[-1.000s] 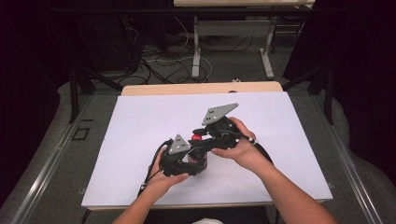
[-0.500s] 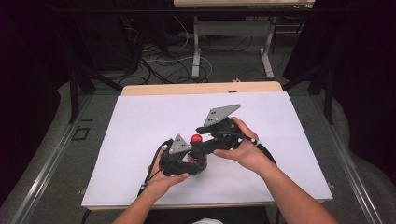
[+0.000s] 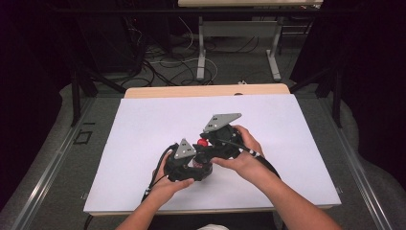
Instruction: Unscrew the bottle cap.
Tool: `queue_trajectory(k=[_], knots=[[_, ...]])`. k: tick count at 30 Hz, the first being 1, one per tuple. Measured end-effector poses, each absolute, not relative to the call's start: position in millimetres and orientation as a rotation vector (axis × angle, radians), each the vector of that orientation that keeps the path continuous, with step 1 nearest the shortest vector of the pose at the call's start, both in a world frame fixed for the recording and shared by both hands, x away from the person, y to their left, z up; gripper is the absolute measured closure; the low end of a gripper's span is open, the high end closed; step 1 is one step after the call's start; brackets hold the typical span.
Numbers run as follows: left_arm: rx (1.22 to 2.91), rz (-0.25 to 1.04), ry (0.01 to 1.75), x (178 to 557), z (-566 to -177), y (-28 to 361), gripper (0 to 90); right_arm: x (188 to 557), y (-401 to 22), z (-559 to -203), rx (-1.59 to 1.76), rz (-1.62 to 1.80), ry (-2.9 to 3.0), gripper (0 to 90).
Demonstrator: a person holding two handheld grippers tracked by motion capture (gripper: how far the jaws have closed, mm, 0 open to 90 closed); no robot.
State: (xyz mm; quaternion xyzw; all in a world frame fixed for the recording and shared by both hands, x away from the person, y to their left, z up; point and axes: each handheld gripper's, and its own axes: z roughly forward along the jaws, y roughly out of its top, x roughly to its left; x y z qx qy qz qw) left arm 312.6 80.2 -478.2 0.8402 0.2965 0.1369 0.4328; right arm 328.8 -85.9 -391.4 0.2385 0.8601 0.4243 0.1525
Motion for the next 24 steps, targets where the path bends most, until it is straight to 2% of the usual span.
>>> queue_trajectory(k=[6, 16, 17, 19, 24], knots=[[2.099, 0.331, 0.73, 312, -478, 80, 30.2, 337, -90, -391, 0.628, 1.262, 2.54, 60.9], [2.101, 0.322, 0.728, 312, -479, 78, 30.2, 359, -101, -390, 0.31, 1.307, 2.71, 60.7], [2.098, 0.323, 0.729, 312, -479, 78, 30.2, 359, -101, -390, 0.315, 1.31, 2.709, 59.8], [2.097, 0.318, 0.733, 312, -478, 80, 30.2, 357, -101, -390, 0.398, 1.312, 2.678, 47.5], [2.092, 0.331, 0.743, 313, -477, 82, 30.2, 346, -102, -389, 0.574, 1.333, 2.574, 43.8]])
